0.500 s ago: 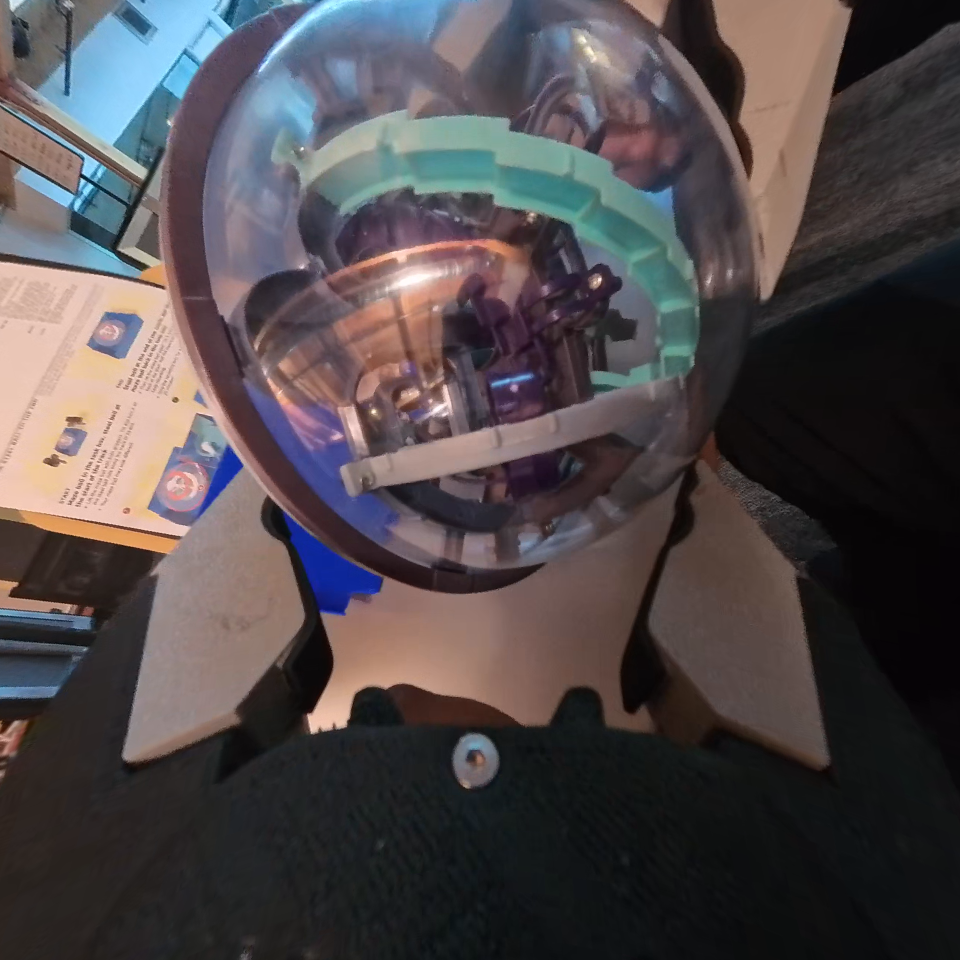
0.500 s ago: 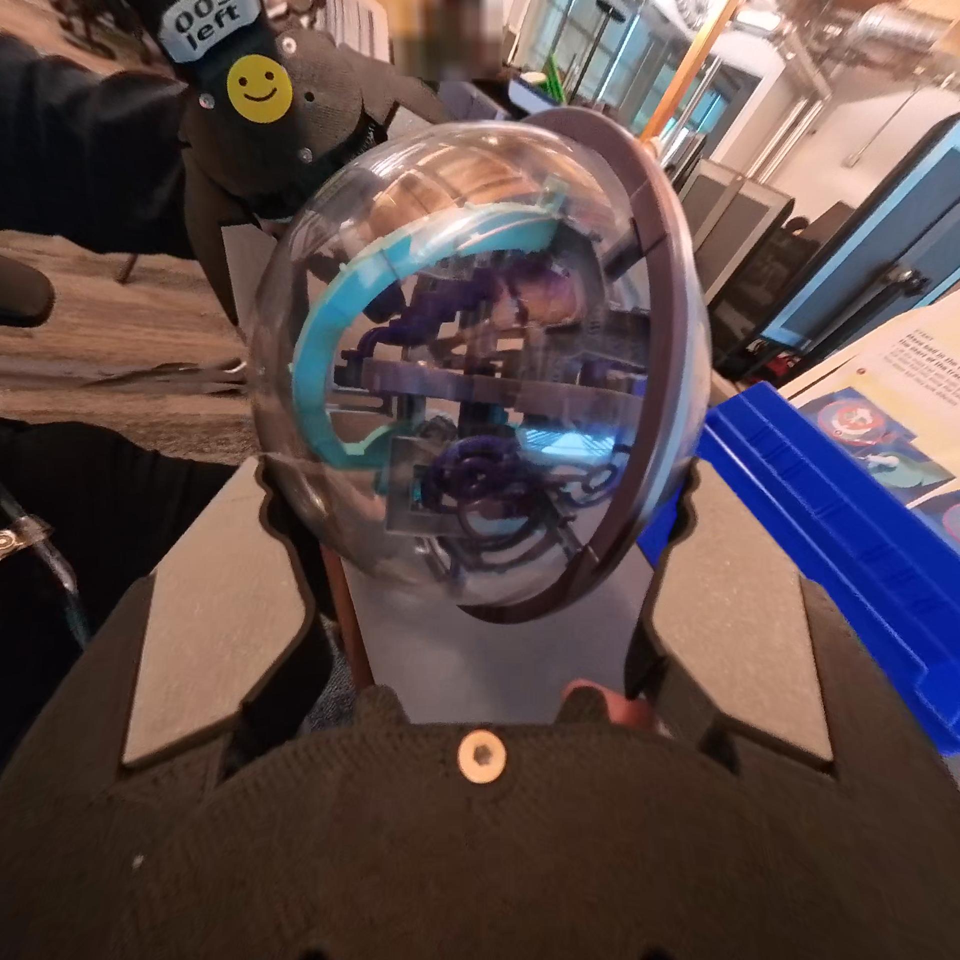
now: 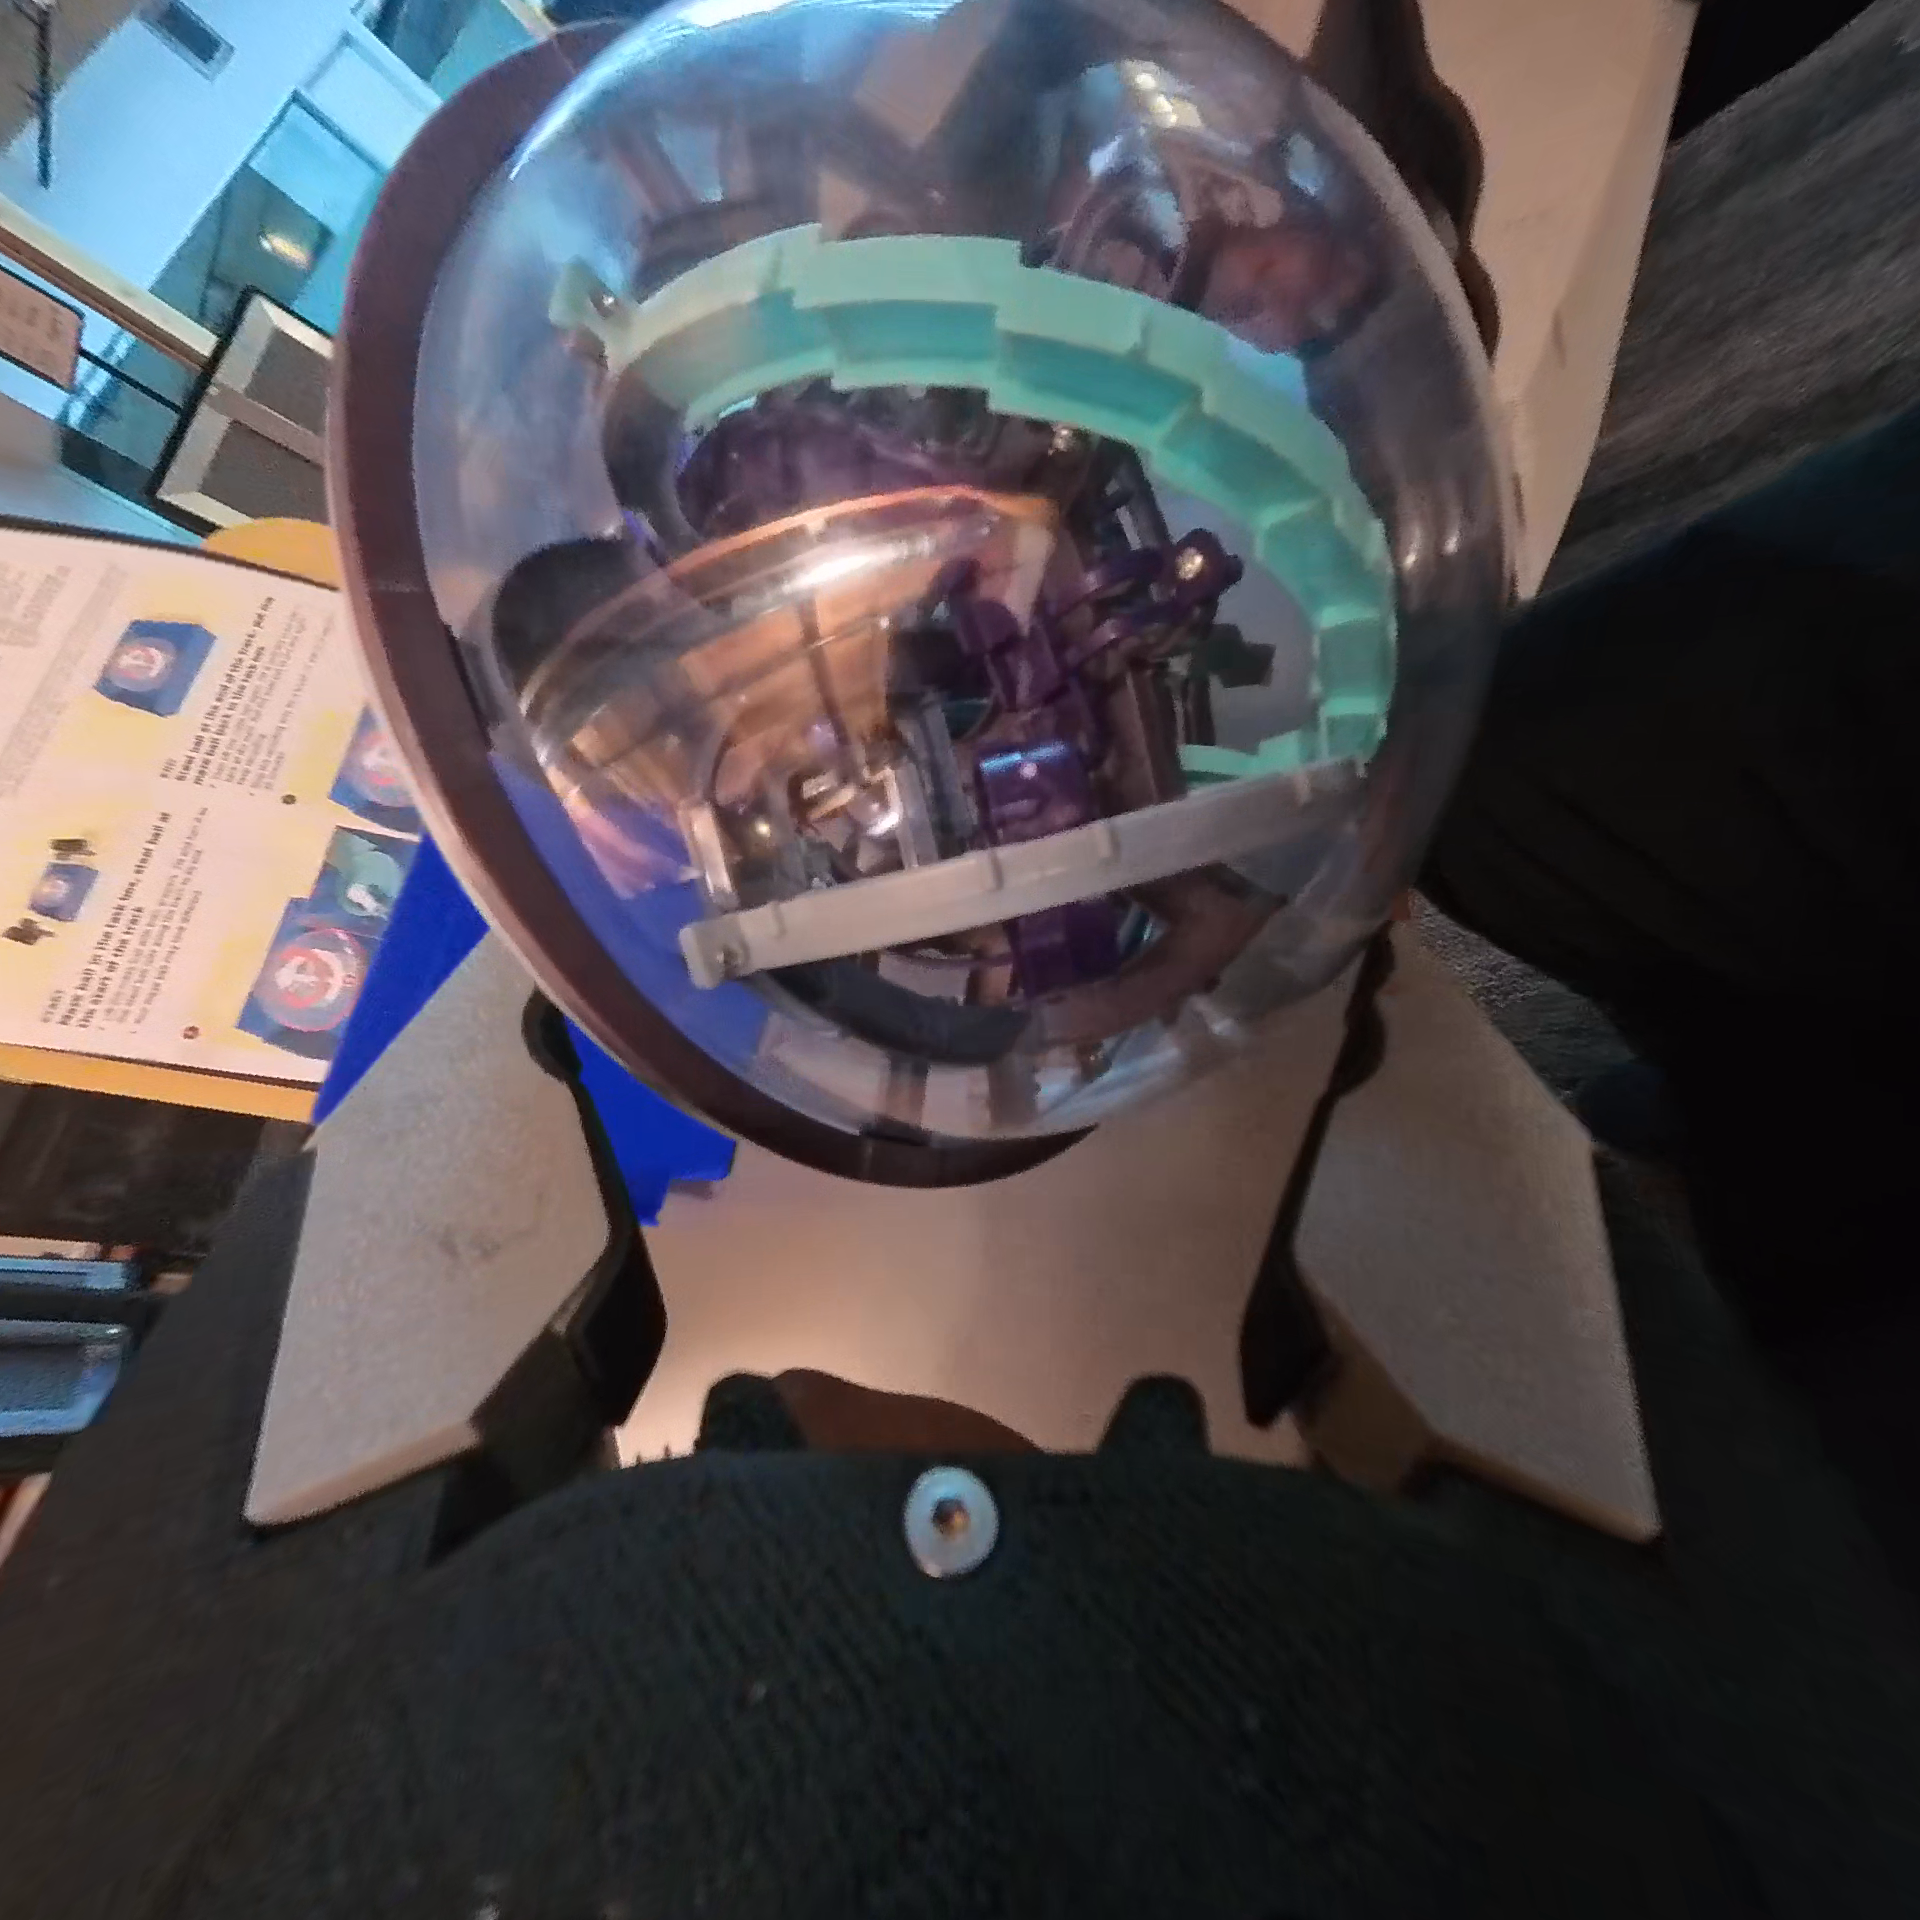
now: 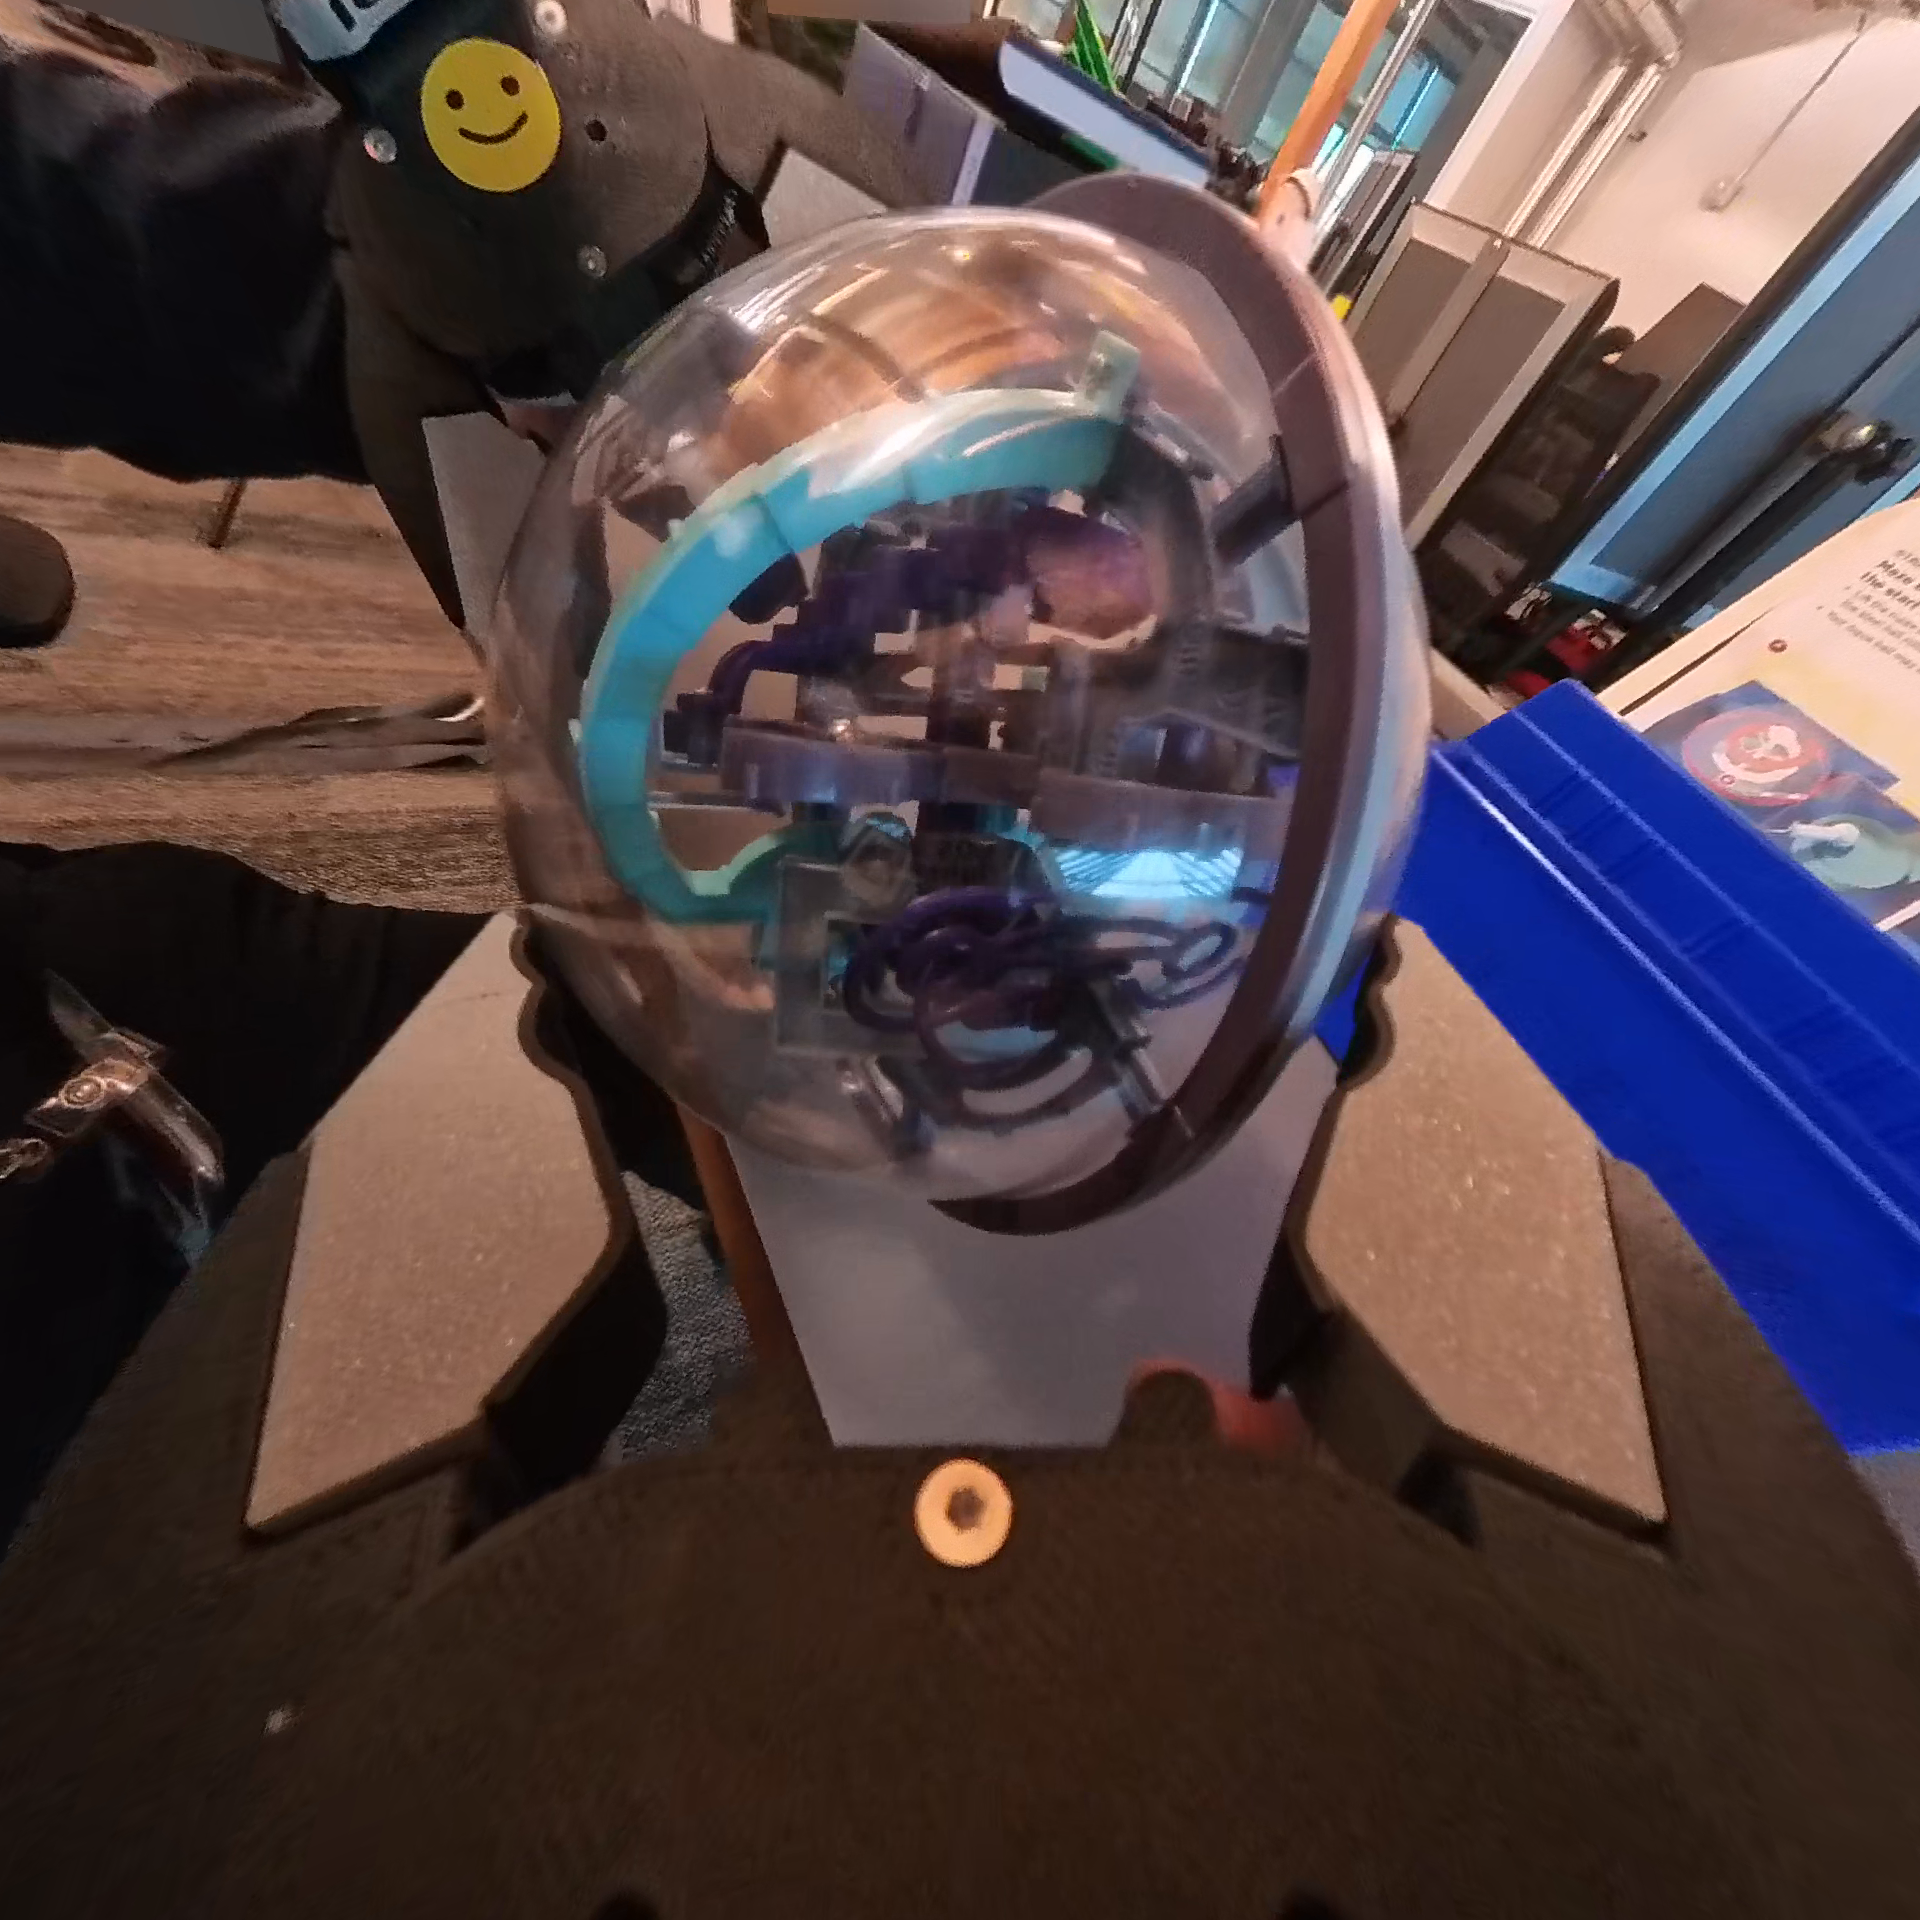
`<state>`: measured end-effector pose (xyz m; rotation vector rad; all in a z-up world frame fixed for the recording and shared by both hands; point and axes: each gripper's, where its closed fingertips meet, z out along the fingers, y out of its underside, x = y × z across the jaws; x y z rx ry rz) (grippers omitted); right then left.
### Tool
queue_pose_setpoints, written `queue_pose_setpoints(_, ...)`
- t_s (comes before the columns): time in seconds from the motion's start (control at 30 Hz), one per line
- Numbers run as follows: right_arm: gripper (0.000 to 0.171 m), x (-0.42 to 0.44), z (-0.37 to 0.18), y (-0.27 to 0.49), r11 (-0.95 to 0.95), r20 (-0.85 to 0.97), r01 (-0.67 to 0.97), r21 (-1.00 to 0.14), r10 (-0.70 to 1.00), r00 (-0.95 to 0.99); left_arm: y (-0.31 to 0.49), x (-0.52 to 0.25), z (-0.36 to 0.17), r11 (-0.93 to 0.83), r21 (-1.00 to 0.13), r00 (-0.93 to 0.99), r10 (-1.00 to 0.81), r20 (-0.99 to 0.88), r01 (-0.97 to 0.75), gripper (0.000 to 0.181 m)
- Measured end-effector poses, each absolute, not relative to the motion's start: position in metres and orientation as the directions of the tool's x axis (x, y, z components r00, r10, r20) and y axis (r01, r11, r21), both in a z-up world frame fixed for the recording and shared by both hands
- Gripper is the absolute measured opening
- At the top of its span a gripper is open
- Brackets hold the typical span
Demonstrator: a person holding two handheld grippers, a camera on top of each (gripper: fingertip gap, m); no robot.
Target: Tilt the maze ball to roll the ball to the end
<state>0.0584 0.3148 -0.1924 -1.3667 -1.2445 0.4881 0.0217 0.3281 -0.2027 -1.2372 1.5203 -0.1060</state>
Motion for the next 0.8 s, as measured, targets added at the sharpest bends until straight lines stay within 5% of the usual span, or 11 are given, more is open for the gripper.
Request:
queue_pose_setpoints(0.03,0.145,0.058,-0.194,0.315,0.224,0.363,0.379,-0.898,0.864,0.348,0.329,0.022,-0.205,0.441,-0.648,0.169,-0.732,-0.660,-0.622,0.145)
queue_pose_setpoints(0.8,0.145,0.057,-0.193,0.316,0.307,0.462,0.382,-0.871,0.775,0.431,0.336,0.019,-0.203,0.548,-0.560,0.086,-0.662,-0.744,-0.621,0.145)
